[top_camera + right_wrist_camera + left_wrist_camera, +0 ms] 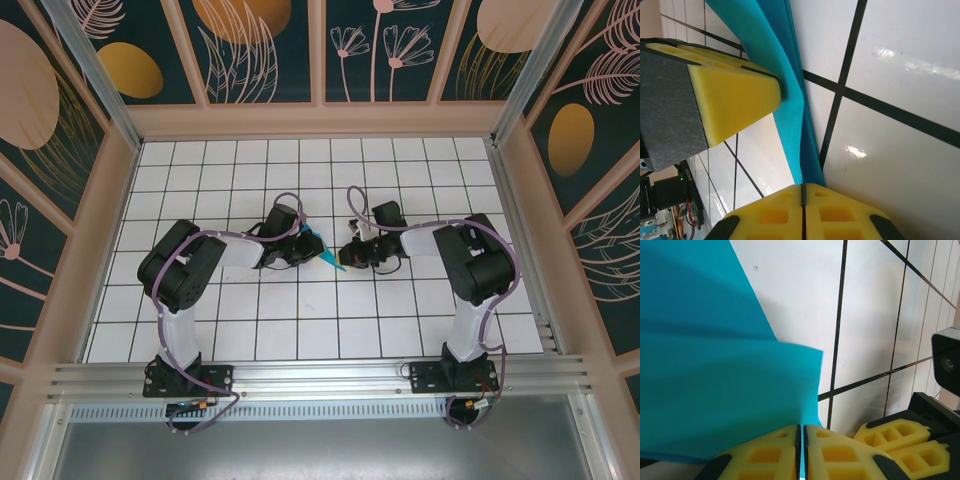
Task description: Fold a paper plane with a square sheet of paper (pick it up from the middle)
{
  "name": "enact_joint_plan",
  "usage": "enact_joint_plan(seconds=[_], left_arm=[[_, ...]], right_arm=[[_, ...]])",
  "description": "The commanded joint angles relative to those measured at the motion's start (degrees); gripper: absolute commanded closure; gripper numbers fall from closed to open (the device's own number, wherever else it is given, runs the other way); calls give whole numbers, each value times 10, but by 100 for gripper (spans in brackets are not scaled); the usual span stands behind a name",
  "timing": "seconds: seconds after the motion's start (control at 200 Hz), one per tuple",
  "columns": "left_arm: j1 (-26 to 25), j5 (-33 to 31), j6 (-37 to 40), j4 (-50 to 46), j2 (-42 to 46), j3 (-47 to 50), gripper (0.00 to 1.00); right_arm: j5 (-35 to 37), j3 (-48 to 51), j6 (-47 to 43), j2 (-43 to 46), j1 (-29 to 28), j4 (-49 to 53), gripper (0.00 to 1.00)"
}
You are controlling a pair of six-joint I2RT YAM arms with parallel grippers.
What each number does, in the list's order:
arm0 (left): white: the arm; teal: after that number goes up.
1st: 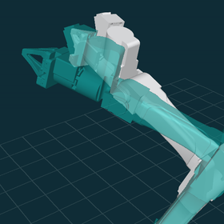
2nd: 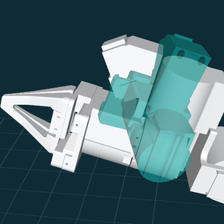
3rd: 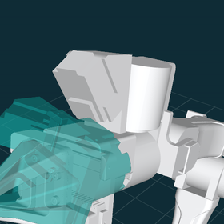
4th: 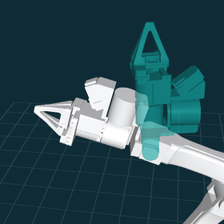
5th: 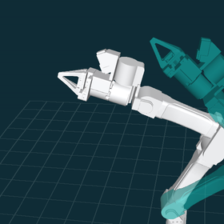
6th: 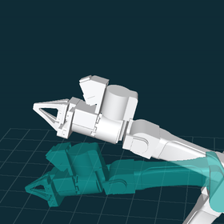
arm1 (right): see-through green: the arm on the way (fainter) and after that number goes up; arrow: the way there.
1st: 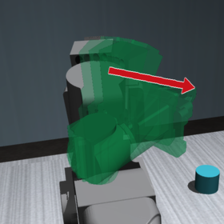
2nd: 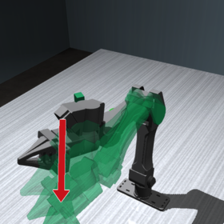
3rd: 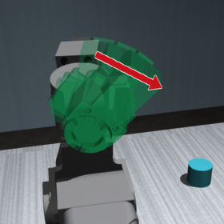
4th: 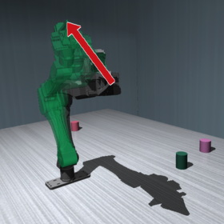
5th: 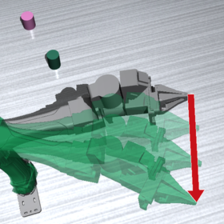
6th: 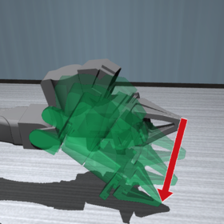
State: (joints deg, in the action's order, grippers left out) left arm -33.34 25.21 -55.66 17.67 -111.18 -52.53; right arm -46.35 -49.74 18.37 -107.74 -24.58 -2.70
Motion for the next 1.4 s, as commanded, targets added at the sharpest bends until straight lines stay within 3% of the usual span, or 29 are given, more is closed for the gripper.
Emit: enact_joint_plan(seconds=[0.0,0.215,0.385,0.611,0.866,1.396], left_arm=[[6,-58,21,-48,-28,-3,86],[6,-65,23,-57,-29,-5,87],[6,-68,21,-61,-30,-8,87],[6,-72,20,-69,-30,-12,87],[6,-75,18,-73,-29,-13,88],[6,-68,19,-70,-29,-16,89]], right_arm=[[15,-4,-11,-14,-1,22,93],[21,-6,9,37,-1,15,87],[79,-19,-8,78,-25,39,84],[107,-70,-19,25,-75,71,90],[122,-92,-29,-11,-76,98,96],[114,-68,-33,33,-71,94,97]])
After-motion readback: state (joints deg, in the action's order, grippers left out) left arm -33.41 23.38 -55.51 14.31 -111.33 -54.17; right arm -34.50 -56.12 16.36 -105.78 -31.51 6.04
